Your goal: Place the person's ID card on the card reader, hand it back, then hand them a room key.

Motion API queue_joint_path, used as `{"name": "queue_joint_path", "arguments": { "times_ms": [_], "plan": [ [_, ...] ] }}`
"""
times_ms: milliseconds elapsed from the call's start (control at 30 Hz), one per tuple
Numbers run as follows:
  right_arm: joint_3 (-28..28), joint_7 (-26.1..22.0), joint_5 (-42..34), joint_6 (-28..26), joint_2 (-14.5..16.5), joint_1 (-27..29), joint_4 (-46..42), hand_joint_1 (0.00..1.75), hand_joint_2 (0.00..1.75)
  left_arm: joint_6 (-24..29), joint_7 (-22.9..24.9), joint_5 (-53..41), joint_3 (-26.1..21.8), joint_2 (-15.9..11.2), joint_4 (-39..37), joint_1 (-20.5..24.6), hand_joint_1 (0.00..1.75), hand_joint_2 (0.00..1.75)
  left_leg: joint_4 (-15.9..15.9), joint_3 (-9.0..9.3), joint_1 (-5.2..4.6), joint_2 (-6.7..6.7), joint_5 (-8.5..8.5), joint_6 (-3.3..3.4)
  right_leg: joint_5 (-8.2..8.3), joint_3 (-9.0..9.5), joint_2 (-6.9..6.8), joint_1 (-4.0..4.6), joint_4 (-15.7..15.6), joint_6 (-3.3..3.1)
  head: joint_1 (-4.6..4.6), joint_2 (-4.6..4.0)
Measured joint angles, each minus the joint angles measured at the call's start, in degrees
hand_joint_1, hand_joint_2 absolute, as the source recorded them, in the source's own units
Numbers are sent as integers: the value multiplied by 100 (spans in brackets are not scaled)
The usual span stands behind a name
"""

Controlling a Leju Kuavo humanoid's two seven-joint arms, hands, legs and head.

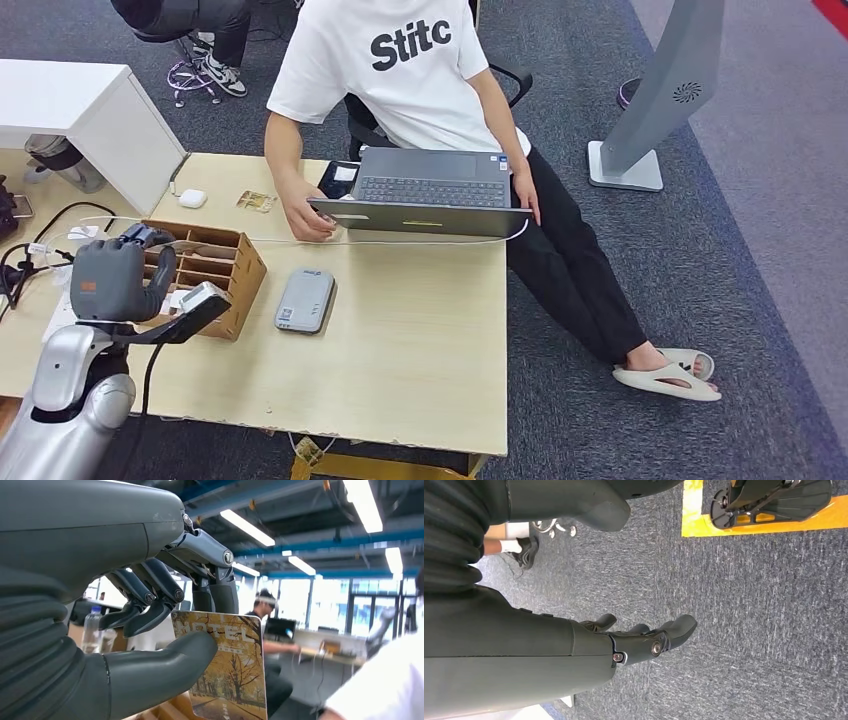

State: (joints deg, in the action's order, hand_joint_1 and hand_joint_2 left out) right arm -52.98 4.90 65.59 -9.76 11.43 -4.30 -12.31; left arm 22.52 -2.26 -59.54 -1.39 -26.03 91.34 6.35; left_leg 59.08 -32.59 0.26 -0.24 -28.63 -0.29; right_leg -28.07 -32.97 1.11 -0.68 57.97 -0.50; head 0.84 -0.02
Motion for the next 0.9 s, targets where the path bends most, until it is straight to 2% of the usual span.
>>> {"name": "queue_joint_path", "arguments": {
  "times_ms": [233,367,467,633,767,900],
  "plan": [
    [0,-9,12,-20,0,0,0,0,175,34,-23,115,-124,-40,364,320,175,175,1,1,0,-2,1,0,0,-2,-1,0,0,0,0,0],
    [4,-2,110,-17,0,-16,0,0,175,-93,108,-83,-126,-40,239,1042,175,175,3,-1,1,-16,8,-6,3,-1,-14,1,0,-1,-1,-1],
    [35,14,201,9,0,-49,0,0,175,-258,305,-485,-42,-35,-329,1908,175,175,3,0,1,-17,18,-8,13,-4,-17,1,1,-12,0,-1],
    [101,116,318,77,0,-97,0,0,175,-345,522,-1073,326,6,-1737,3205,175,175,3,1,0,-6,26,-9,23,-6,-7,2,6,-16,0,-2],
    [149,164,351,86,-1,-114,0,0,175,-282,657,-1320,606,127,-2726,3843,175,175,4,0,0,-4,26,-9,24,-9,-3,2,6,-17,-1,-2],
    [172,168,354,90,-2,-140,0,0,175,-211,708,-1378,802,304,-3294,4150,175,175,3,0,-1,-1,25,-9,24,-10,0,1,6,-17,0,-1]
  ]
}}
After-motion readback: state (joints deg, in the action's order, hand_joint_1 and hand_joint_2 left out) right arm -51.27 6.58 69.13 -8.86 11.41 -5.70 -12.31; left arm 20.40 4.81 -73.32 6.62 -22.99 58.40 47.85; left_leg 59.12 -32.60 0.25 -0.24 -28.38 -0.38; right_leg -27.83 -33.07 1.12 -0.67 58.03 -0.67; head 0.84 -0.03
